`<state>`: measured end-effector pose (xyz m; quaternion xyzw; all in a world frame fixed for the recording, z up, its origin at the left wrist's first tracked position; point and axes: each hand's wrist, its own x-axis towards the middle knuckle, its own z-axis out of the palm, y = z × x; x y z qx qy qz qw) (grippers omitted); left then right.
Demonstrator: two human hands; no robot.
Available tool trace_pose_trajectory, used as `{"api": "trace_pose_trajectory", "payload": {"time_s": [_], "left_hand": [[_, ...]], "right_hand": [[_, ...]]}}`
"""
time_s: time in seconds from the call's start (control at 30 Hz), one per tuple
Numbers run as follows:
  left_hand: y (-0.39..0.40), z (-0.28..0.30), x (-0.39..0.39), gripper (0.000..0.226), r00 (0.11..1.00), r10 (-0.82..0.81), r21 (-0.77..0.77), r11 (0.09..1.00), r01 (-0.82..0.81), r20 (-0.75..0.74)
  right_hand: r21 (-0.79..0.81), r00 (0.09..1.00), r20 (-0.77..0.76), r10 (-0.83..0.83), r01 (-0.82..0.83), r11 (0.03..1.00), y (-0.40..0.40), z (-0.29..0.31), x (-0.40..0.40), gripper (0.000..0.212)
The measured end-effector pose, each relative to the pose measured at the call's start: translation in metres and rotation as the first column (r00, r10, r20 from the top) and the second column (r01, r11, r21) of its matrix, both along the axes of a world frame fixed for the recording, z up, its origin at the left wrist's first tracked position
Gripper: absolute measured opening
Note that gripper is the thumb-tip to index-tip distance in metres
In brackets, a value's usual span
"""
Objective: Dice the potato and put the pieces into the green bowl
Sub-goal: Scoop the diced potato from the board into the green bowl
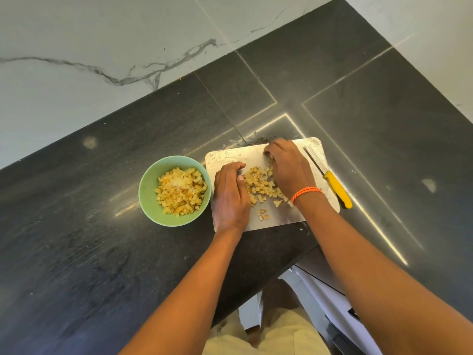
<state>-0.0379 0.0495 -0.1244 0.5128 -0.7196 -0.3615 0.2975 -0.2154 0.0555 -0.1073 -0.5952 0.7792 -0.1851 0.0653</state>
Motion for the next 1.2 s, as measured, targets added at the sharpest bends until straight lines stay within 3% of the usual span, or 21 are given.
{"api": "trace_pose_trajectory", "payload": {"time_s": [0.13,0.27,0.4,0.53,0.7,0.77,0.87,0.93,1.0,1.07,1.2], "left_hand": [[0.0,-0.001,0.0,0.03,0.999,-0.039,-0.001,0.999,0.039,0.004],[0.002,-0.003,-0.002,0.032,0.999,-0.043,-0.003,0.999,0.043,0.011],[0.003,-0.002,-0.002,0.03,0.999,-0.045,-0.006,0.999,0.045,0.019],[0.004,-0.003,-0.004,0.032,0.998,-0.06,0.009,0.998,0.06,0.0],[0.005,-0.005,-0.002,0.038,0.979,-0.203,0.02,0.979,0.203,-0.016],[0.005,-0.005,-0.001,0.042,0.972,-0.234,0.031,0.971,0.235,-0.023],[0.005,-0.004,0.0,0.043,0.971,-0.209,0.036,0.976,0.214,-0.118],[0.004,-0.003,0.0,0.043,0.962,-0.167,0.052,0.982,0.182,-0.216],[0.003,-0.003,0.001,0.045,0.95,-0.1,0.088,0.987,0.131,-0.296],[0.001,-0.005,0.002,0.049,0.937,-0.052,0.125,0.987,0.101,-0.345],[0.001,-0.005,0.004,0.054,0.939,-0.037,0.156,0.983,0.095,-0.343]], "right_hand": [[-0.01,0.997,0.078,-0.029,0.03,0.999,0.041,-0.002,0.001,0.03],[-0.24,0.896,0.356,-0.265,0.362,0.901,0.071,-0.001,0.001,0.042],[-0.175,0.759,0.489,-0.43,0.569,0.804,0.076,-0.01,0.018,0.034],[-0.078,0.728,0.52,-0.447,0.562,0.824,0.062,-0.021,0.046,0.037],[-0.163,0.755,0.604,-0.255,0.43,0.888,0.039,-0.017,0.065,0.035],[-0.217,0.746,0.62,-0.243,0.461,0.861,0.039,-0.012,0.06,0.033],[-0.222,0.786,0.528,-0.321,0.493,0.841,0.049,-0.01,0.055,0.033],[-0.204,0.912,0.349,-0.214,0.297,0.933,0.059,-0.014,0.059,0.034],[-0.152,0.999,0.044,0.03,-0.022,0.988,0.067,-0.02,0.063,0.036],[-0.038,0.956,-0.192,0.221,-0.232,0.972,0.074,-0.024,0.063,0.045],[0.088,0.881,-0.361,0.307,-0.295,0.951,0.076,-0.027,0.058,0.062]]}}
